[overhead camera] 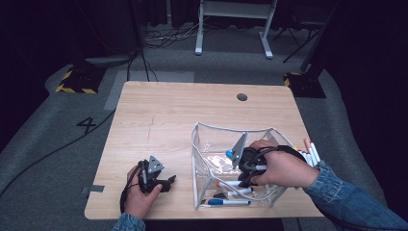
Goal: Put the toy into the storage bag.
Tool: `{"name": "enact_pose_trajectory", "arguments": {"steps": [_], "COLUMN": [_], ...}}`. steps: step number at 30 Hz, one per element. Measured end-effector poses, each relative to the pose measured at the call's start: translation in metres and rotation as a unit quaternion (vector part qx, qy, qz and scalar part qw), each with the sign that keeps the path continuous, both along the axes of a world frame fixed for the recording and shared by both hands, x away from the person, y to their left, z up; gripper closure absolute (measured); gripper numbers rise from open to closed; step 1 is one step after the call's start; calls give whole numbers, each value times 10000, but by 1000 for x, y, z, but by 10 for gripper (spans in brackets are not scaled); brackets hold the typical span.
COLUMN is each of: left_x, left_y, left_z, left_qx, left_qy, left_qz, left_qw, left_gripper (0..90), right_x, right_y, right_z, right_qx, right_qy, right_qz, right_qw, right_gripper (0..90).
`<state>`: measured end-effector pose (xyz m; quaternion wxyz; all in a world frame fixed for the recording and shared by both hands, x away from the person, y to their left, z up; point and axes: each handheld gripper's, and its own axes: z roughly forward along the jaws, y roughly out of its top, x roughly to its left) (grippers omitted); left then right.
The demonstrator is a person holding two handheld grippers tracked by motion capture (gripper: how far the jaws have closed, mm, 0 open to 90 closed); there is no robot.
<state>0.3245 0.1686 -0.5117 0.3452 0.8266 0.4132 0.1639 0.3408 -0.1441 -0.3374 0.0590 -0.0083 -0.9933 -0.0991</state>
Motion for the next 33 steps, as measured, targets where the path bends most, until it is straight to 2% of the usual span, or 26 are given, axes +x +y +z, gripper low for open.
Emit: {"name": "enact_pose_trajectory", "arguments": {"steps": [6, 13, 23, 27, 31, 33], "left_x": [0, 0, 0, 0, 0, 0], "left_y": [0, 0, 0, 0, 0, 0], "left_z": [0, 0, 0, 0, 0, 0], "left_qx": [0, 3, 2, 0, 1, 2], "left_qy": [-1, -1, 0, 0, 0, -6], "left_qz": [0, -1, -1, -1, -3, -5], "left_qw": [10000, 10000, 10000, 10000, 10000, 10000], "left_gripper": [223, 223, 223, 223, 223, 223], "right_x": [6, 15, 28, 32, 32, 31], "right_y": [6, 9, 14, 18, 22, 23], "right_z": [-14, -32, -54, -60, -65, -62], "right_qx": [-262, -409, -872, -877, -992, -872], "right_qy": [91, 136, 97, 79, 82, 100], "right_qz": [25, -60, -137, -106, -51, -110], "right_qw": [9996, 9991, 9961, 9961, 9950, 9961], "right_gripper": [767, 767, 763, 771, 790, 767]}}
